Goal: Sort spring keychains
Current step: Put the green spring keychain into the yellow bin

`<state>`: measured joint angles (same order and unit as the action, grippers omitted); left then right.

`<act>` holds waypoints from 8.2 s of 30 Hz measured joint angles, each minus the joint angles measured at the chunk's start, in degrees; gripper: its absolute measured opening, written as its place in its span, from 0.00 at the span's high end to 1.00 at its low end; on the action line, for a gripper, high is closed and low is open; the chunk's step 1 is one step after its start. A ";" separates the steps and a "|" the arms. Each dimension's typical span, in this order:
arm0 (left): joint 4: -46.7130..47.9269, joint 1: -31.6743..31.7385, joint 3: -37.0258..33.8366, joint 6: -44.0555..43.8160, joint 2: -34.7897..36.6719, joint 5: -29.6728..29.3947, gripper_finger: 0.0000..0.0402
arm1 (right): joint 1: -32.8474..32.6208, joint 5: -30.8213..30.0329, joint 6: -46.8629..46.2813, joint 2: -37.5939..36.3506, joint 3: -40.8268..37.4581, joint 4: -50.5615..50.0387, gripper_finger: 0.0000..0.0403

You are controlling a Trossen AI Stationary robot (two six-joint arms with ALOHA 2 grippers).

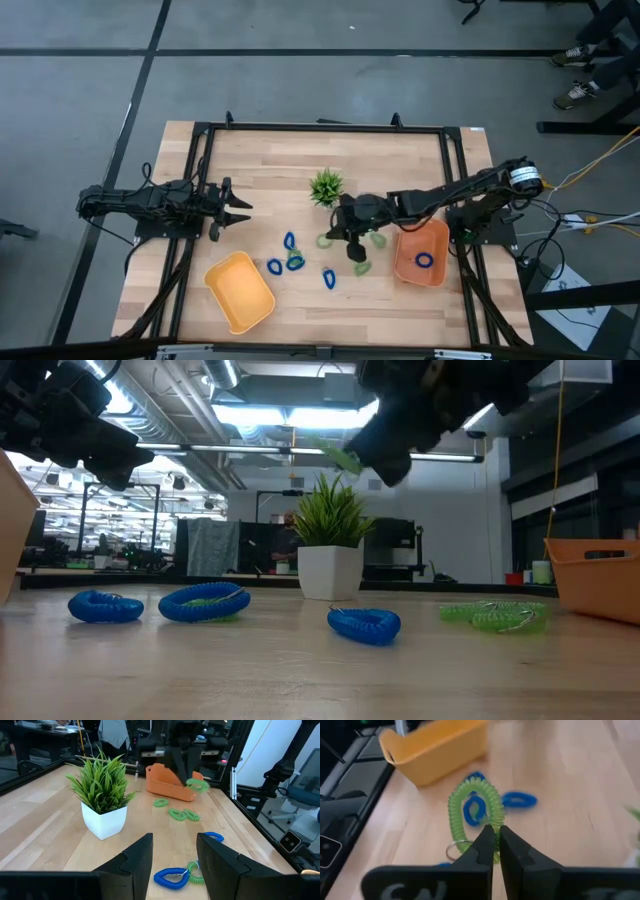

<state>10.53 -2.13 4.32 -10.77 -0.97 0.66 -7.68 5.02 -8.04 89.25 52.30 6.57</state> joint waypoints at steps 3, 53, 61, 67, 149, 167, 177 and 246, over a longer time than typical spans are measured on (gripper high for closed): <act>-0.01 -0.02 -0.02 -0.01 0.02 0.01 0.63 | -0.53 0.81 1.37 0.00 0.03 1.06 0.96; -31.60 -3.93 20.29 -37.77 -52.13 -1.98 0.63 | -5.31 -23.88 8.73 -0.07 0.08 5.55 0.96; -20.30 -4.35 36.28 -37.90 -68.00 1.47 0.63 | -5.31 -27.02 8.15 -0.07 0.08 6.31 0.96; -14.51 -4.52 44.38 -37.37 -76.64 2.06 0.63 | -5.29 -28.00 8.25 -0.07 0.06 7.22 0.96; 30.63 -27.71 48.14 -62.85 -62.62 0.62 0.95 | -5.27 -21.29 9.61 -0.07 0.03 2.54 0.56; 31.75 -32.70 47.60 -73.71 -62.68 -0.53 0.91 | -5.27 -21.28 9.63 -0.07 0.03 1.31 0.56; 31.81 -36.87 47.60 -75.05 -68.86 -0.89 0.92 | -5.25 -21.29 9.63 -0.07 0.03 0.81 0.56; 8.15 -24.64 47.58 -48.46 -78.34 -4.67 0.92 | -6.14 -2.37 8.63 -0.26 5.18 -16.31 0.56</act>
<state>18.68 -26.77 51.90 -59.23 -79.31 -4.01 -13.82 2.65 0.59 89.00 57.48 -9.75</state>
